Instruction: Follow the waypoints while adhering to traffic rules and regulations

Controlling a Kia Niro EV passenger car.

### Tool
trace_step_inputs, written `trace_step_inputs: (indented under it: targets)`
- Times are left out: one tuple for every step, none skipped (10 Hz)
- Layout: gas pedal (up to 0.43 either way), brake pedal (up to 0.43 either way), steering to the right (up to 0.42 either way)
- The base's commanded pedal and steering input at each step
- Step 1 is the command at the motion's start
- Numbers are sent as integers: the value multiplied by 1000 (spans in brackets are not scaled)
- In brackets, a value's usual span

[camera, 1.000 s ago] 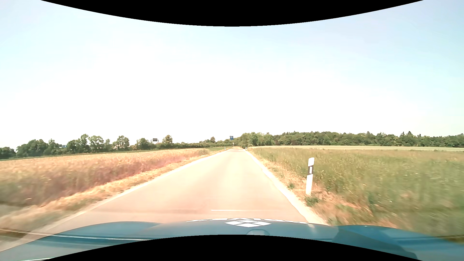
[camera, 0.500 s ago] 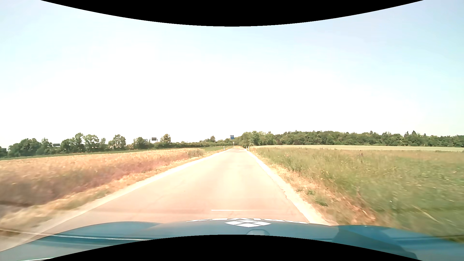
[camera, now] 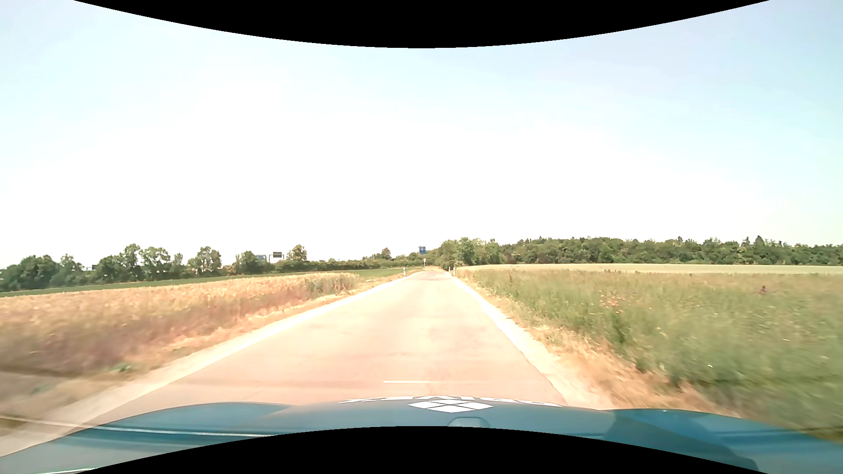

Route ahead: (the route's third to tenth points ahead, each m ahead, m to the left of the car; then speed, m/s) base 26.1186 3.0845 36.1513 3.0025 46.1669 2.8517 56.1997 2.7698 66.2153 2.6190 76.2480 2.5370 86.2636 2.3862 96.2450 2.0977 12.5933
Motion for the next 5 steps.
trace_step_inputs:
  targets:
    - [169, 0, -5]
    - [169, 0, -5]
    - [169, 0, -5]
    - [169, 0, -5]
    - [169, 0, -6]
